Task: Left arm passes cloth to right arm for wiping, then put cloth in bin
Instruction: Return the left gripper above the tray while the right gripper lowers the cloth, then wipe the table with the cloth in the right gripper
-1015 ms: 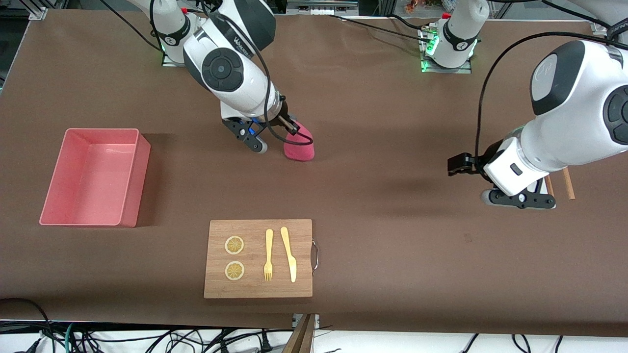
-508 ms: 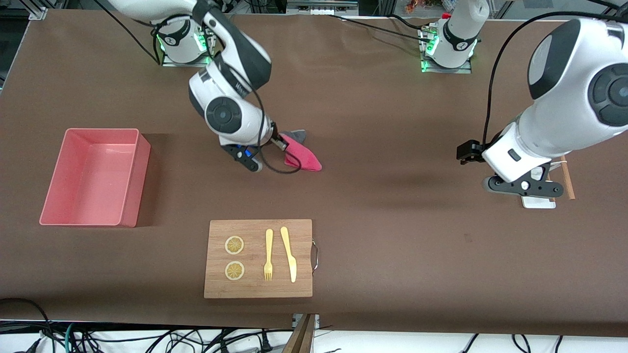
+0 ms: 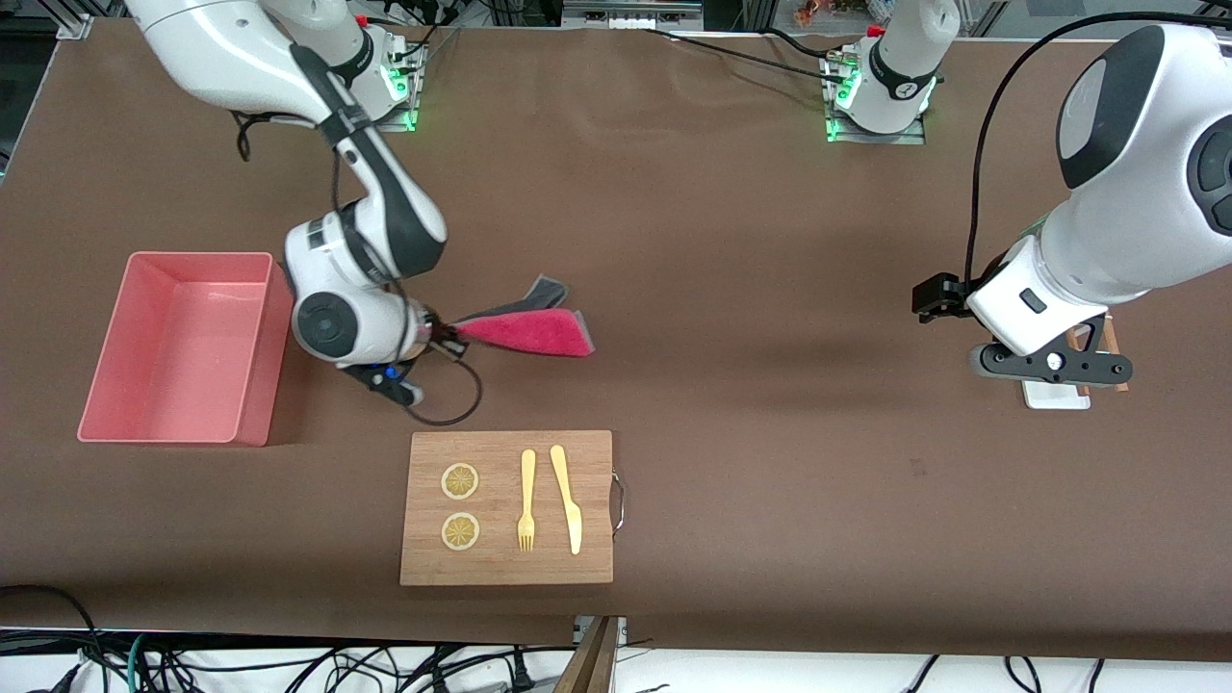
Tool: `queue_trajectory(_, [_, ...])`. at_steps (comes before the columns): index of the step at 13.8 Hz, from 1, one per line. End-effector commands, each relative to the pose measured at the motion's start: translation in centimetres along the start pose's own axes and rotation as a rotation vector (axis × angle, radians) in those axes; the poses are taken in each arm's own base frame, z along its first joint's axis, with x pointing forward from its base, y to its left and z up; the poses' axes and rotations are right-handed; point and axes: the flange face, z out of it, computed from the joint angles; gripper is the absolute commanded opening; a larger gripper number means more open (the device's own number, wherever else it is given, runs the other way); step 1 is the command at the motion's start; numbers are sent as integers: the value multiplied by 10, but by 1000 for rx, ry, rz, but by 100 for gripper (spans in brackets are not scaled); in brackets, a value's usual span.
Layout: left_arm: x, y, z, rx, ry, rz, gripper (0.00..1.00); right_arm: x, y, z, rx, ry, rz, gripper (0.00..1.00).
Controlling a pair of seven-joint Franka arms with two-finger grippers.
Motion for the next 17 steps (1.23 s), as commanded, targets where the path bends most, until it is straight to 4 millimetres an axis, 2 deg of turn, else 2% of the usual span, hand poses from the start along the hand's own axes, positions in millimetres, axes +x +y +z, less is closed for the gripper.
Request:
queue_trajectory(1, [-45, -49, -3, -73, 85, -61, 100, 39, 65, -14, -37, 1, -125, 0])
queue_trajectory(2, [-57, -64, -2, -81, 109, -66, 100, 56, 92, -18, -40, 5, -173, 0])
queue_trajectory(3, [-66, -64, -1, -67, 111, -11, 100, 73, 119, -23, -44, 10, -227, 0])
queue_trajectory(5, [-86, -77, 4, -54, 112, 2, 100, 90, 158, -35, -51, 8, -291, 0])
queue_trajectory(7, [-86, -79, 9, -52, 122, 10, 100, 96, 171, -51, -48, 23, -329, 0])
queue_trajectory(8, [-84, -77, 8, -52, 123, 11, 100, 95, 170, -58, -49, 17, -324, 0])
queue_trajectory(9, [-84, -77, 8, -50, 123, 13, 100, 92, 162, -69, -46, 19, -314, 0])
queue_trajectory(11, [-82, -76, 7, 0, 126, 26, 100, 75, 125, -71, -36, 19, -231, 0])
queue_trajectory(15, [-83, -79, 7, 8, 124, 23, 100, 39, 50, -52, 0, 33, -74, 0])
queue_trajectory(17, [-82, -77, 6, 4, 126, 23, 100, 15, 8, -40, 31, 41, -3, 0])
